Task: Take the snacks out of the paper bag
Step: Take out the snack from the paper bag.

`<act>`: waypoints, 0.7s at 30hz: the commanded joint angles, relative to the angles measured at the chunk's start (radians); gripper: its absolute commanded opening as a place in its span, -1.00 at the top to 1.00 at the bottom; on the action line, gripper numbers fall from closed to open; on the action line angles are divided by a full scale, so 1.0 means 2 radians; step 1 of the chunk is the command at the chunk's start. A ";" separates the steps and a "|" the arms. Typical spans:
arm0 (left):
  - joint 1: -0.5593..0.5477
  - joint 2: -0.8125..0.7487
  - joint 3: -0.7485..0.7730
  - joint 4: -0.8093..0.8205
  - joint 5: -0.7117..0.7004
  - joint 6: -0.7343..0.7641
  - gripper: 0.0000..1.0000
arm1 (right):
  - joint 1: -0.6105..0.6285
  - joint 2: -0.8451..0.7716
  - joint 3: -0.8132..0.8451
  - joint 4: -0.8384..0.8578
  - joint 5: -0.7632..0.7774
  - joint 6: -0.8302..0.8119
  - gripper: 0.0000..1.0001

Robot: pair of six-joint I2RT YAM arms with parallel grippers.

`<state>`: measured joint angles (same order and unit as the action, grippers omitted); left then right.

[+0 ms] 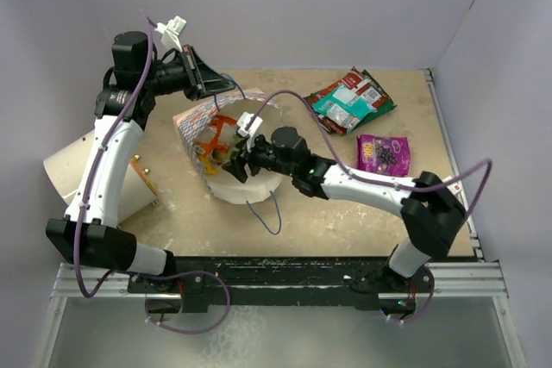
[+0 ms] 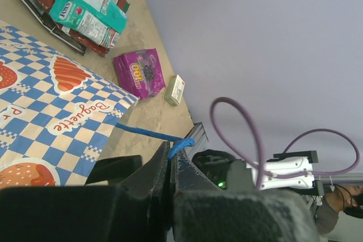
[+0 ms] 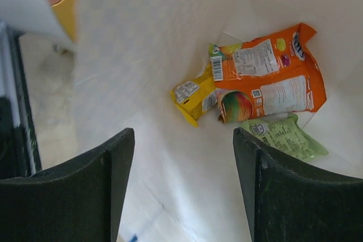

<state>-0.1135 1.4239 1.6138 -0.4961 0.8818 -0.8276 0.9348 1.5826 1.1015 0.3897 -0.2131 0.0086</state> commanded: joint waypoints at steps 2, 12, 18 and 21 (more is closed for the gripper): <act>0.001 -0.022 0.000 0.013 0.003 -0.013 1.00 | 0.023 0.056 0.009 0.176 0.163 0.122 -0.46; 0.001 -0.025 0.002 0.013 0.027 -0.007 1.00 | 0.043 0.197 0.106 0.185 0.328 0.217 -0.55; 0.001 -0.017 0.019 0.003 0.045 -0.002 1.00 | 0.043 0.269 0.167 0.167 0.358 0.244 -0.67; 0.001 -0.017 0.023 -0.011 0.047 0.003 1.00 | 0.043 0.299 0.190 0.161 0.353 0.254 -0.72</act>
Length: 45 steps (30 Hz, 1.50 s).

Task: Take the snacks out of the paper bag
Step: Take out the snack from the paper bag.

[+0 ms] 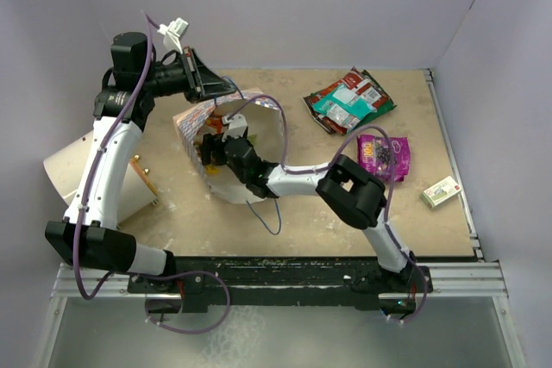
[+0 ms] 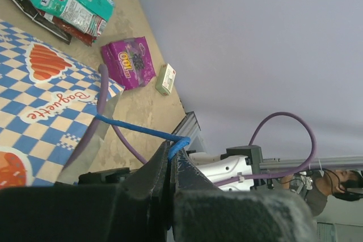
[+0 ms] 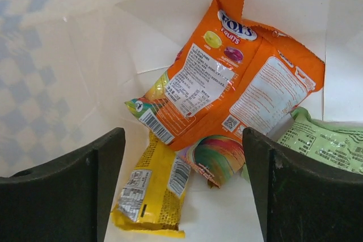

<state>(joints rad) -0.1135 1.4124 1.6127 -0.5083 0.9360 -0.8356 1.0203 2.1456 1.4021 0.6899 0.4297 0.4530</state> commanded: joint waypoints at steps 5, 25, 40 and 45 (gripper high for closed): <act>0.001 -0.017 0.011 -0.003 0.024 0.001 1.00 | 0.000 0.063 0.086 -0.013 0.050 0.041 -0.76; 0.000 -0.036 0.021 -0.033 0.009 0.018 1.00 | -0.023 0.131 0.167 -0.085 -0.024 0.036 0.79; 0.002 -0.082 -0.005 -0.029 -0.066 0.030 1.00 | -0.026 -0.107 -0.025 -0.089 -0.119 -0.091 1.00; 0.002 -0.076 -0.008 -0.027 -0.072 0.027 1.00 | -0.037 -0.163 -0.056 -0.133 -0.128 -0.108 1.00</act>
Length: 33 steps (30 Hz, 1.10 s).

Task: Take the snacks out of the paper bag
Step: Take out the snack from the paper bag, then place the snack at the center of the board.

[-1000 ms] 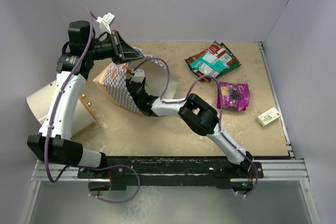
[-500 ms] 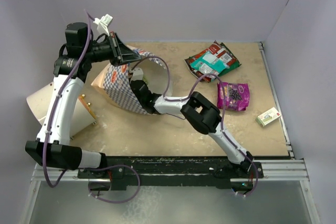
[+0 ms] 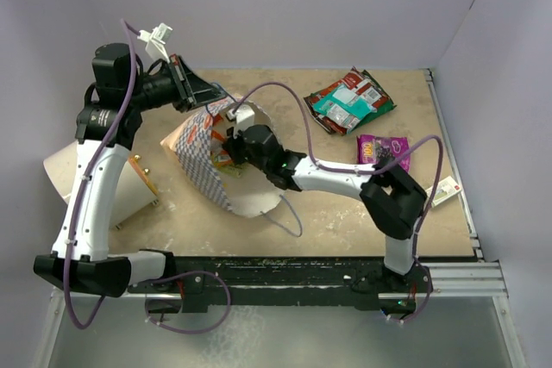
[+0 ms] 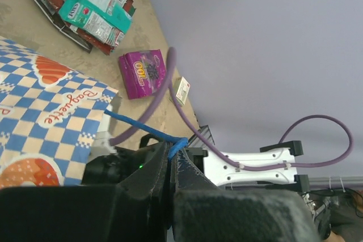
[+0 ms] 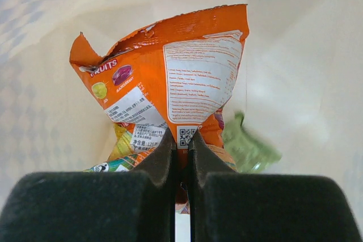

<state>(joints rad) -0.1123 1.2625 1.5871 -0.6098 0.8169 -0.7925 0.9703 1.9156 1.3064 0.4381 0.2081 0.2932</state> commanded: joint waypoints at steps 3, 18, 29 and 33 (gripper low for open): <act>0.002 0.004 0.005 0.036 -0.017 0.005 1.00 | -0.015 -0.089 -0.030 -0.017 -0.015 -0.050 1.00; 0.004 0.032 0.010 0.019 -0.029 0.033 1.00 | -0.033 -0.303 -0.081 -0.189 -0.330 -0.214 1.00; 0.012 0.040 0.024 -0.075 -0.072 0.090 1.00 | -0.035 -0.458 -0.061 -0.257 0.046 -0.288 1.00; 0.015 0.045 0.024 -0.082 -0.072 0.099 1.00 | -0.103 -0.447 -0.095 -0.160 0.126 -0.312 1.00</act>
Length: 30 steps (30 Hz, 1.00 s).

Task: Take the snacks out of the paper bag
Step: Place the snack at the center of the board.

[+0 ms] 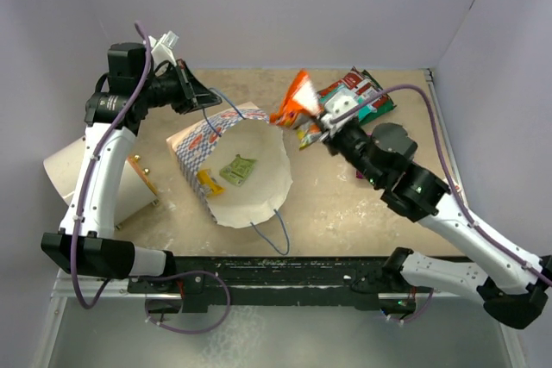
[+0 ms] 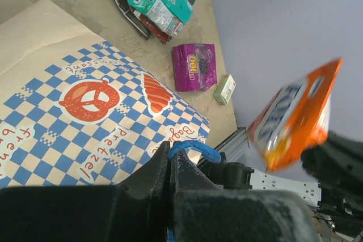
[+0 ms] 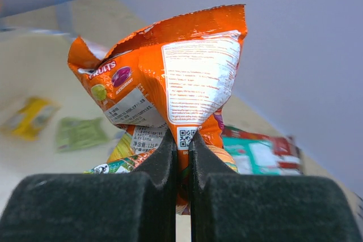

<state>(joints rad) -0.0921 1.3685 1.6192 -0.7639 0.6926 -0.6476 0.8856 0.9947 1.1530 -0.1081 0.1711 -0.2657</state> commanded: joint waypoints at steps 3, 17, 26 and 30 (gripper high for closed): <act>0.005 -0.008 0.004 0.003 -0.001 0.023 1.00 | -0.157 0.068 0.006 0.128 0.117 -0.019 1.00; -0.015 -0.009 0.016 0.001 0.014 0.054 1.00 | -0.390 0.380 0.169 0.101 -0.052 -0.026 1.00; -0.015 -0.002 0.044 -0.004 0.019 0.068 1.00 | -0.408 0.430 0.171 0.098 -0.094 0.002 1.00; -0.015 0.010 0.052 -0.006 0.024 0.063 1.00 | -0.408 0.458 0.184 0.086 -0.114 0.015 0.79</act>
<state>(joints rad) -0.1204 1.3766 1.6737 -0.7982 0.7151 -0.5442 0.0681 1.8751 1.4837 0.0265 -0.0017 -0.2810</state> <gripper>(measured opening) 0.009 0.057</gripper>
